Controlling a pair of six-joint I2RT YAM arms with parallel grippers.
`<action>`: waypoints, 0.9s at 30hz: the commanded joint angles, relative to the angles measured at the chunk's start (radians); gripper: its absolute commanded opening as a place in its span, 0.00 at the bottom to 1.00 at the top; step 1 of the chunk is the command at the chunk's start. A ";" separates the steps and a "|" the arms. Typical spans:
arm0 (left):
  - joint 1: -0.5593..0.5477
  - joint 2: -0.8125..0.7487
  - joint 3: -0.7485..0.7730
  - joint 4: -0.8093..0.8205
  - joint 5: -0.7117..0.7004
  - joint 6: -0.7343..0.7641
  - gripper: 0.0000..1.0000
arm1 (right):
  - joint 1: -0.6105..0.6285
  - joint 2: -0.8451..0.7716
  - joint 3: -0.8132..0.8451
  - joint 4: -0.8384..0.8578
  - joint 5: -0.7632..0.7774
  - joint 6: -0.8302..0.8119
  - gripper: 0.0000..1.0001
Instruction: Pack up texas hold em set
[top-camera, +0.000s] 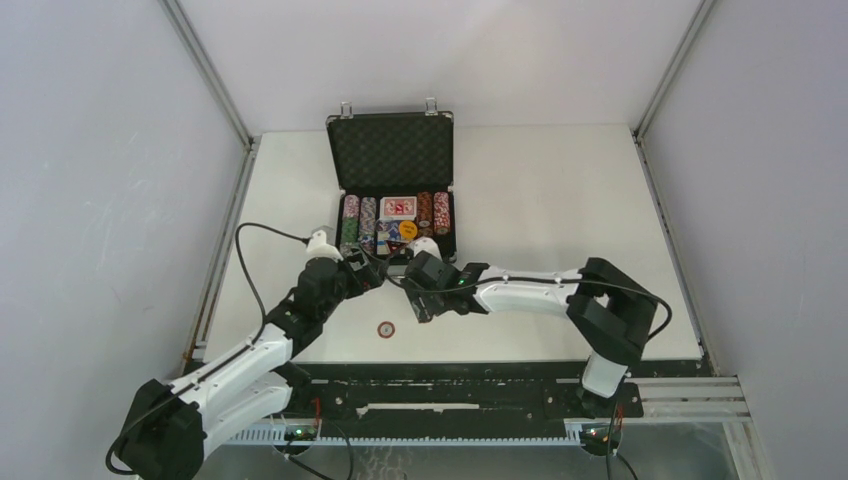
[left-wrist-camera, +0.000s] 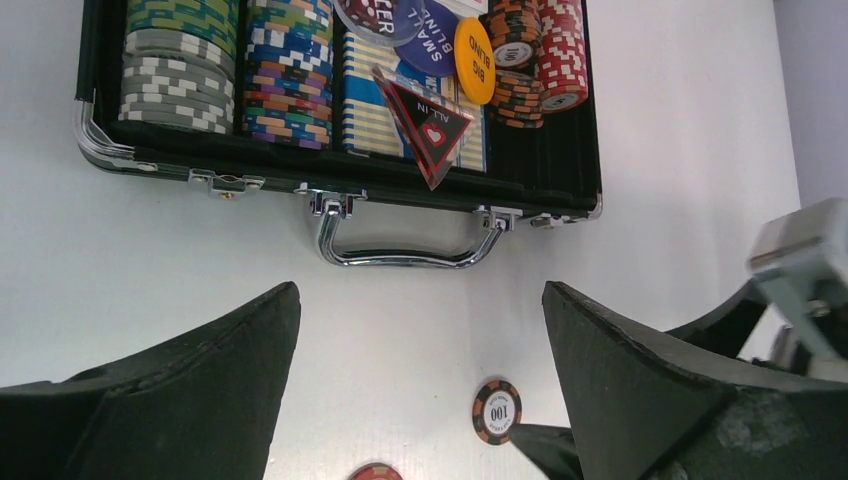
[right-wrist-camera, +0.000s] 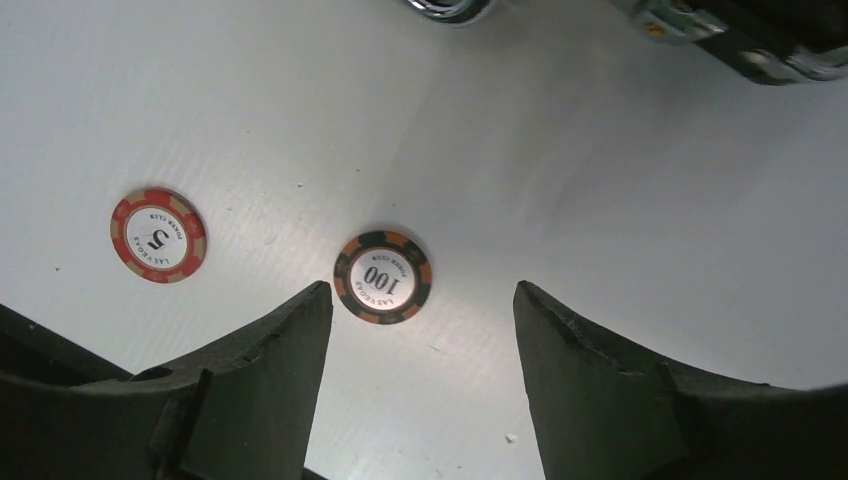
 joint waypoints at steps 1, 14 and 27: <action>0.000 0.000 -0.010 0.044 -0.052 -0.018 0.95 | 0.032 0.064 0.085 -0.006 -0.014 -0.005 0.74; 0.018 0.002 -0.013 0.012 -0.073 -0.052 0.95 | 0.047 0.153 0.137 -0.076 -0.005 0.006 0.73; 0.025 0.017 -0.015 0.028 -0.040 -0.058 0.95 | 0.064 0.174 0.137 -0.106 0.011 0.023 0.58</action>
